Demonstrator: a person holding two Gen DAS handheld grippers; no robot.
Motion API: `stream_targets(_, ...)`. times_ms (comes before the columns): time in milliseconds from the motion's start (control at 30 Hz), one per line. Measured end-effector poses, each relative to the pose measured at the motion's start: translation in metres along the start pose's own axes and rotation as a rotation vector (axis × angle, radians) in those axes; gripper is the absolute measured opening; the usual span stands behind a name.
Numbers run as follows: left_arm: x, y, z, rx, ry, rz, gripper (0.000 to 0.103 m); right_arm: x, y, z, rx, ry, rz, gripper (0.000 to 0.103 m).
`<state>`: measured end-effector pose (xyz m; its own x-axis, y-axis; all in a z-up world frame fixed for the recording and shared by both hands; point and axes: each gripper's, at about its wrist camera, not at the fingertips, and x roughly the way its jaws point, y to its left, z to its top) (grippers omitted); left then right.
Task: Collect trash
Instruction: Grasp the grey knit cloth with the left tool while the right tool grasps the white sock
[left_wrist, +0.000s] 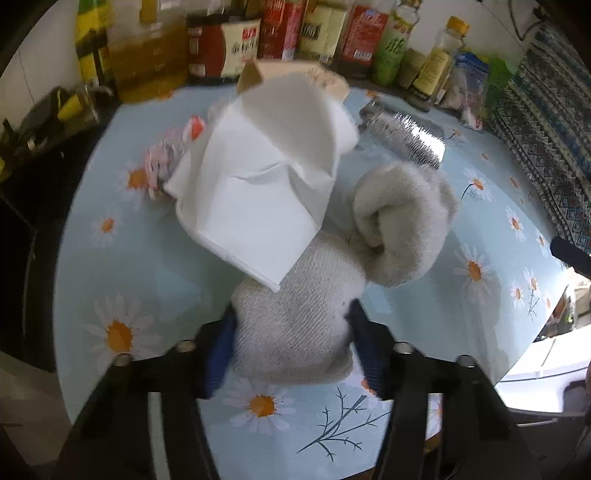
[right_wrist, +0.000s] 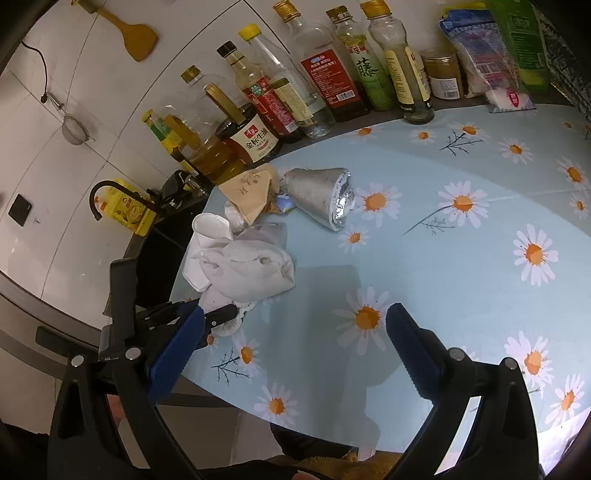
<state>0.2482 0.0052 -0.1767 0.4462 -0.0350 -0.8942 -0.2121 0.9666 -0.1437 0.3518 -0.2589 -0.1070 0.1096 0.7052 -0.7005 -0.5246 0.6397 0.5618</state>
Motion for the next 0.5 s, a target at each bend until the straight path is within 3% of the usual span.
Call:
stream_targets(233,-0.018,-0.002,-0.010,0.001,-0.016,0.000,0.034,0.015,0.010,0.008,-0.031,0.021,0.035,0.098)
stream_targets(500,-0.043,0.011,-0.031,-0.072,-0.043,-0.002,0.032,0.054,0.036,0.010,-0.120,0.110,0.079,0.098)
